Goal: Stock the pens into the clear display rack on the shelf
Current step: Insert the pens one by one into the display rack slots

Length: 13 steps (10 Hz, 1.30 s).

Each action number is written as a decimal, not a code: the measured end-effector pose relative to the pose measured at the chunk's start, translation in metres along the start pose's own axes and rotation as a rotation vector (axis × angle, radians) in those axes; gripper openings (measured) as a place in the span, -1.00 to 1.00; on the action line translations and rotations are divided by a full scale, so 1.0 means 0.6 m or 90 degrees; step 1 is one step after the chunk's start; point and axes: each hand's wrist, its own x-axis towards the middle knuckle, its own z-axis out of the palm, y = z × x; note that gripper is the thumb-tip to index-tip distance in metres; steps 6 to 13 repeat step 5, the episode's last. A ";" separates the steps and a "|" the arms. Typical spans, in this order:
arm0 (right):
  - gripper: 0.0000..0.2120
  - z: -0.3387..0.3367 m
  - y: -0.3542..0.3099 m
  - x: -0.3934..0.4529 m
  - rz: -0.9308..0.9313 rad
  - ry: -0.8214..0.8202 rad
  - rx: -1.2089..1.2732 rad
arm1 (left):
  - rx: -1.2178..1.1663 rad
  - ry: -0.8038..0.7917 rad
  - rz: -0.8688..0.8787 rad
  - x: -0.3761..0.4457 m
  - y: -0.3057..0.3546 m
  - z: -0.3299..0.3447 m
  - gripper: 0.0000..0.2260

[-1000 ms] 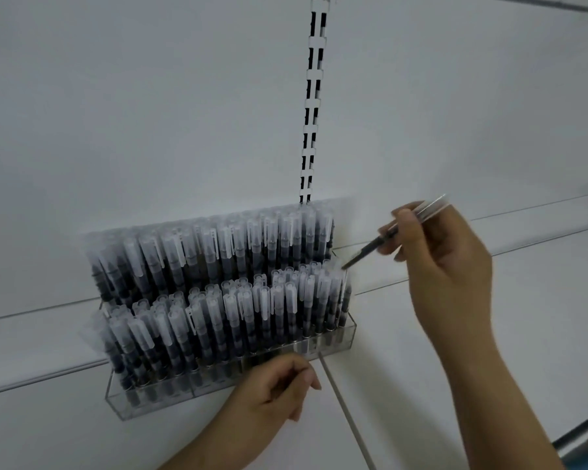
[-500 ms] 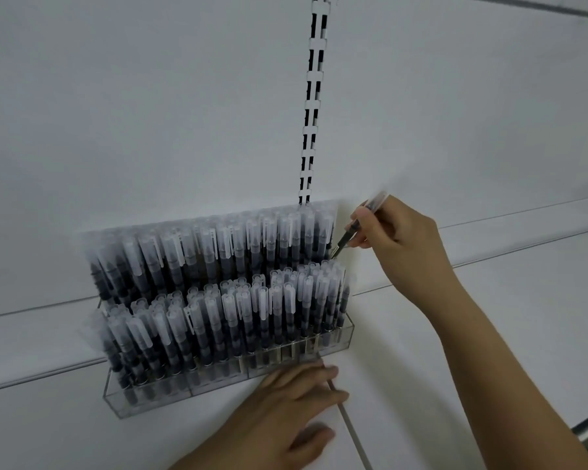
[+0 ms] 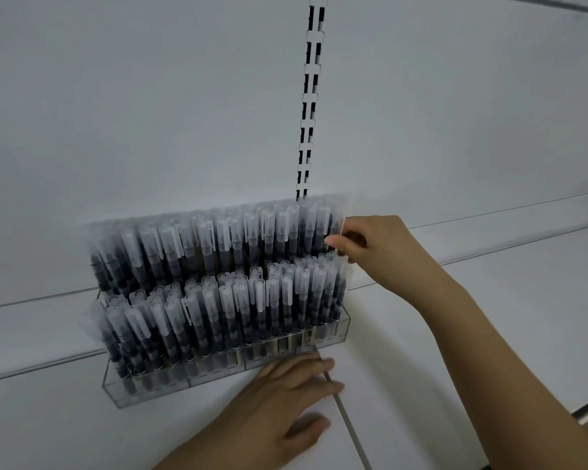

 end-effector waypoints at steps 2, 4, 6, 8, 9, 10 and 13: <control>-0.64 0.012 0.015 -0.009 -0.014 0.013 -0.002 | 0.014 -0.011 -0.004 0.000 0.003 -0.003 -0.60; -0.61 0.026 0.034 -0.035 0.008 0.055 0.073 | 0.014 0.000 -0.021 -0.002 0.005 -0.004 -0.62; -0.69 0.047 0.046 -0.062 0.033 0.087 0.150 | 0.007 -0.010 -0.031 -0.003 0.013 -0.009 -0.63; -0.69 0.047 0.046 -0.062 0.033 0.087 0.150 | 0.007 -0.010 -0.031 -0.003 0.013 -0.009 -0.63; -0.69 0.047 0.046 -0.062 0.033 0.087 0.150 | 0.007 -0.010 -0.031 -0.003 0.013 -0.009 -0.63; -0.69 0.047 0.046 -0.062 0.033 0.087 0.150 | 0.007 -0.010 -0.031 -0.003 0.013 -0.009 -0.63; -0.69 0.047 0.046 -0.062 0.033 0.087 0.150 | 0.007 -0.010 -0.031 -0.003 0.013 -0.009 -0.63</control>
